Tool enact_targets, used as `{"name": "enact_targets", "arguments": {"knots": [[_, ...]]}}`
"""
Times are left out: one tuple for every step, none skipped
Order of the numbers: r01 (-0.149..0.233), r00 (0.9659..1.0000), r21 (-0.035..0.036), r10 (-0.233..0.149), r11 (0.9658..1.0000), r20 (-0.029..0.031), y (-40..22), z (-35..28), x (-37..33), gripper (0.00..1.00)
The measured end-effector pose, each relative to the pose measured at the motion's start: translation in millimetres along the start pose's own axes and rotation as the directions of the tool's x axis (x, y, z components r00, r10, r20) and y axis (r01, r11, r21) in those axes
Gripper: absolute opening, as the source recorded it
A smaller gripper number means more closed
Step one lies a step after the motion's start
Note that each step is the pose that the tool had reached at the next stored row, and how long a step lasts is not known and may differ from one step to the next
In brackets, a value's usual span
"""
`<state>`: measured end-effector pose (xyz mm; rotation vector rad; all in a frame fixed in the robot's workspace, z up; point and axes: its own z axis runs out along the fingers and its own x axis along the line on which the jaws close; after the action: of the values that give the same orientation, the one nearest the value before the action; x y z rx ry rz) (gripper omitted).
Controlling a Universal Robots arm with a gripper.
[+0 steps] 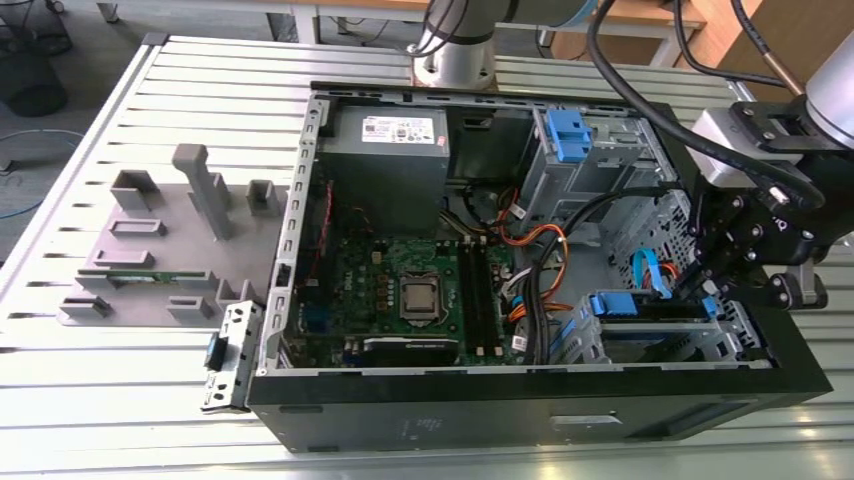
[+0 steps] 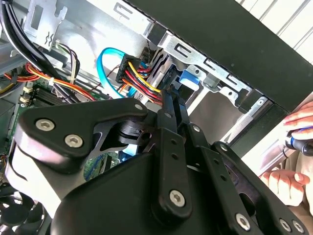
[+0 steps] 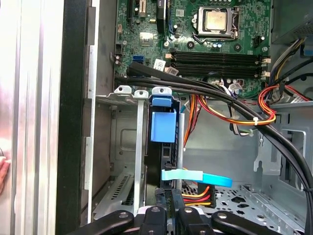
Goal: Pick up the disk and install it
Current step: 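Insert the second disk wire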
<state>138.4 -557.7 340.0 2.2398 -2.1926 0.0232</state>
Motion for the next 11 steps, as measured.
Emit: {"name": "enact_targets", "arguments": {"knots": [[0.0, 1.0, 0.0, 0.0, 1.0, 0.0, 0.0, 0.0, 0.0, 0.16], [0.0, 1.0, -0.0003, 0.0, 1.0, -0.0001, 0.0, 0.0, 0.0, 0.16], [0.0, 1.0, -0.007, 0.0, 1.0, 0.0001, 0.1, 0.1, 0.0, 0.16], [0.0, 1.0, -0.0159, 0.0, 0.9999, 0.0002, 0.1, 0.1, 0.0, 0.16], [0.0, 1.0, -0.0163, 0.0, 0.9999, 0.0002, 0.1, 0.1, 0.0, 0.16], [0.0, 1.0, -0.0167, 0.0, 0.9999, 0.0003, 0.0, 0.1, 0.0, 0.16], [0.0, 1.0, -0.017, 0.0, 0.9999, 0.0004, 0.0, 0.1, 0.0, 0.16], [0.0, 1.0, -0.0173, 0.0, 0.9999, 0.0004, 0.0, 0.1, 0.0, 0.16], [0.0, 1.0, -0.0176, 0.0, 0.9998, 0.0004, 0.0, 0.1, 0.0, 0.16], [0.0, 1.0, -0.0178, 0.0, 0.9998, 0.0004, -0.1, 0.2, 0.0, 0.16], [0.0, 1.0, -0.0178, 0.0, 0.9998, 0.0006, -0.7, 0.5, 0.0, 0.16]]}}
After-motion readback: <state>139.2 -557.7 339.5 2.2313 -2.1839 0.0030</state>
